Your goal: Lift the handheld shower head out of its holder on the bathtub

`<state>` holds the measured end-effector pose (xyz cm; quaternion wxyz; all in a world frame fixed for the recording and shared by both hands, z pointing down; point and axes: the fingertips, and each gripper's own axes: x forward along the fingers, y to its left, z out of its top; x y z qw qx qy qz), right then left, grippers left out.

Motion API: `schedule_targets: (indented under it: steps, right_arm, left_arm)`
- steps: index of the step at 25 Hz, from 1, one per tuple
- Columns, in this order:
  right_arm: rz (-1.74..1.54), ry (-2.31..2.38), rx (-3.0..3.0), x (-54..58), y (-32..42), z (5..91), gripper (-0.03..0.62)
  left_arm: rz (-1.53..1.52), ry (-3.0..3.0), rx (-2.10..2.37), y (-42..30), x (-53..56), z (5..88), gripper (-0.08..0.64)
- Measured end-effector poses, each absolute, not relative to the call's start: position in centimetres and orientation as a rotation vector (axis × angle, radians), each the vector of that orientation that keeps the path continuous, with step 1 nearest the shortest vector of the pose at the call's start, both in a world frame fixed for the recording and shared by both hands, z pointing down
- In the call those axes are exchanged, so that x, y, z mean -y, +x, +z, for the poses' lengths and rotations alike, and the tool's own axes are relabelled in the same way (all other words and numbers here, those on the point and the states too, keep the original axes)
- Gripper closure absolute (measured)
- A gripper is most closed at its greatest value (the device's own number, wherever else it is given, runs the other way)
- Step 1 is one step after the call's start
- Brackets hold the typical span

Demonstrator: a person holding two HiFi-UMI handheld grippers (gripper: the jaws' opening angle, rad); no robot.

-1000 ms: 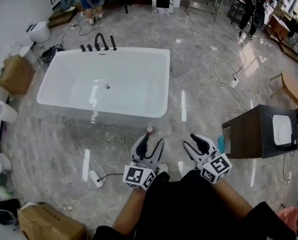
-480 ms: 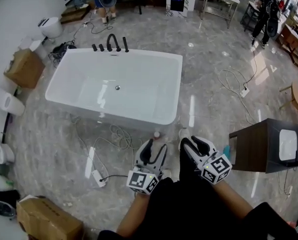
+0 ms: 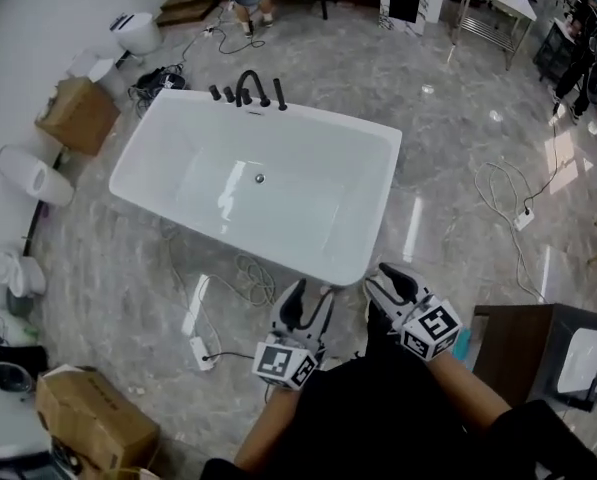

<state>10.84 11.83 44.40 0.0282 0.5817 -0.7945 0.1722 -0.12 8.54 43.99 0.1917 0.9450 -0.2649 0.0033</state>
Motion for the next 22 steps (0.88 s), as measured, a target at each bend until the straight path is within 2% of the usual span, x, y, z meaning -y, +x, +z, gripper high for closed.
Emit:
schedule_targets:
  steps: [9, 22]
  right_arm:
    - [0.53, 1.615, 2.567, 0.2, 19.5, 43.2, 0.462]
    - [0.59, 1.448, 2.668, 8.0, 24.1, 44.2, 0.462]
  left_arm:
    - [0.016, 2.598, 0.968, 6.1, 0.7, 42.7, 0.348]
    - [0.043, 2.524, 1.152, 10.5, 6.7, 42.9, 0.348]
